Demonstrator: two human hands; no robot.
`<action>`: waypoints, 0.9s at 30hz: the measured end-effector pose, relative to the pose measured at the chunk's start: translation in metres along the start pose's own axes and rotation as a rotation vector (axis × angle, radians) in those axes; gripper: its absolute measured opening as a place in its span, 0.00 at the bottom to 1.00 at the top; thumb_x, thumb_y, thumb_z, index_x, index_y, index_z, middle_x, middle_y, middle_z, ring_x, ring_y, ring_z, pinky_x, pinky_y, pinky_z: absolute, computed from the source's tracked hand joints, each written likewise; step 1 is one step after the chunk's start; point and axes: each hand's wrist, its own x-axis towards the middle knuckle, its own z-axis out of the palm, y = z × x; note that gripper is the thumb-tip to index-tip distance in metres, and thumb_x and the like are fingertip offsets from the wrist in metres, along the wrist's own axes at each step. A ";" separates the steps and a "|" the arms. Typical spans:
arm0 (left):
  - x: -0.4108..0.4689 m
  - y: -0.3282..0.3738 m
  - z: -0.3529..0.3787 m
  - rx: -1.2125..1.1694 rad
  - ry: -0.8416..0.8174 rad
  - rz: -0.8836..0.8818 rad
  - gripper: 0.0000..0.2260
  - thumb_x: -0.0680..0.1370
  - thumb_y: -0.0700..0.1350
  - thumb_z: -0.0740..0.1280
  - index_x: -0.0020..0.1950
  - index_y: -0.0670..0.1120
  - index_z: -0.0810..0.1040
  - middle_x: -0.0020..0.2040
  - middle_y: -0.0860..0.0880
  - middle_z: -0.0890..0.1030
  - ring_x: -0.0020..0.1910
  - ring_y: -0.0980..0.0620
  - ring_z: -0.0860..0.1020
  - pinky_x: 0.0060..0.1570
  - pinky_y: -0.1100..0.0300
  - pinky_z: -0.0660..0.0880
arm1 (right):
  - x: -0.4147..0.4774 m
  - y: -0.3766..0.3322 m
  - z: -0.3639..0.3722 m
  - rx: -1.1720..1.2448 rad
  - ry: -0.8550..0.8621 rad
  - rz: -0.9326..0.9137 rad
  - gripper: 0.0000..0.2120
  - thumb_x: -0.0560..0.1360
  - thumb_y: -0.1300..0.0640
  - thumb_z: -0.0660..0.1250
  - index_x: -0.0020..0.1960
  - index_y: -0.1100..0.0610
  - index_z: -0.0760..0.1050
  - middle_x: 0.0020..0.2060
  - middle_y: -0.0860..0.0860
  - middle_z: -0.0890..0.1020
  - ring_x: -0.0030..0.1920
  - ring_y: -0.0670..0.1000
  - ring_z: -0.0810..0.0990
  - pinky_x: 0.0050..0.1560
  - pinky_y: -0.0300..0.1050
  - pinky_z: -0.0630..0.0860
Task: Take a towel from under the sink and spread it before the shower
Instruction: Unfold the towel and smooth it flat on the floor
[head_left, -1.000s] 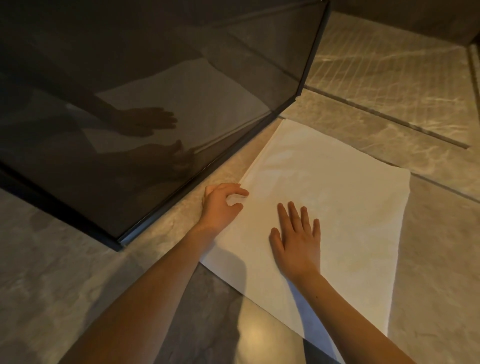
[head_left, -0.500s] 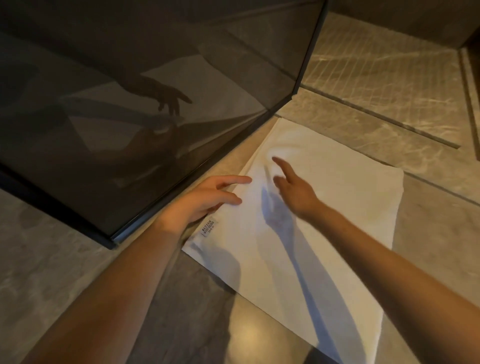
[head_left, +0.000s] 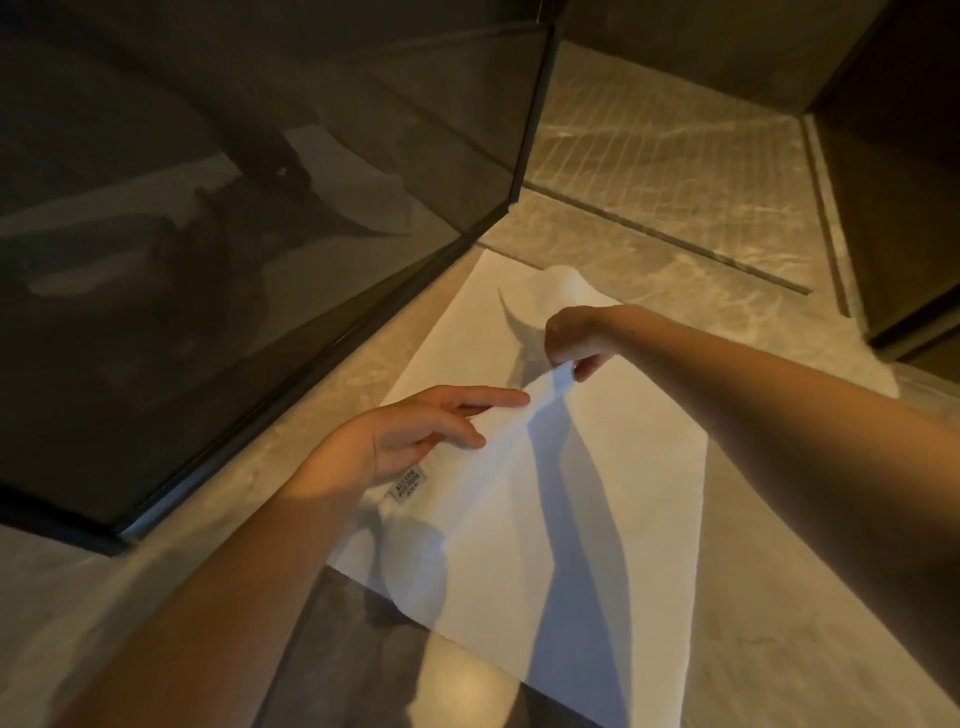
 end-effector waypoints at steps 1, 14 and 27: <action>0.005 -0.002 0.001 -0.017 -0.011 0.018 0.26 0.72 0.34 0.69 0.69 0.48 0.76 0.69 0.45 0.75 0.67 0.41 0.74 0.64 0.50 0.74 | -0.006 0.008 -0.007 0.062 0.022 -0.041 0.15 0.75 0.65 0.66 0.61 0.62 0.75 0.42 0.53 0.79 0.35 0.49 0.79 0.26 0.39 0.76; 0.072 -0.016 0.082 -0.028 -0.192 -0.002 0.30 0.71 0.34 0.66 0.72 0.52 0.72 0.72 0.50 0.73 0.67 0.44 0.74 0.58 0.54 0.76 | -0.096 0.145 -0.042 0.282 0.166 -0.287 0.38 0.72 0.72 0.65 0.75 0.45 0.64 0.74 0.43 0.61 0.55 0.45 0.75 0.40 0.31 0.78; 0.127 -0.044 0.234 0.094 -0.247 -0.039 0.33 0.71 0.30 0.66 0.71 0.56 0.73 0.70 0.58 0.73 0.70 0.54 0.70 0.62 0.61 0.72 | -0.193 0.272 -0.083 0.093 0.157 -0.249 0.41 0.74 0.68 0.68 0.78 0.43 0.55 0.77 0.40 0.53 0.65 0.48 0.70 0.48 0.37 0.75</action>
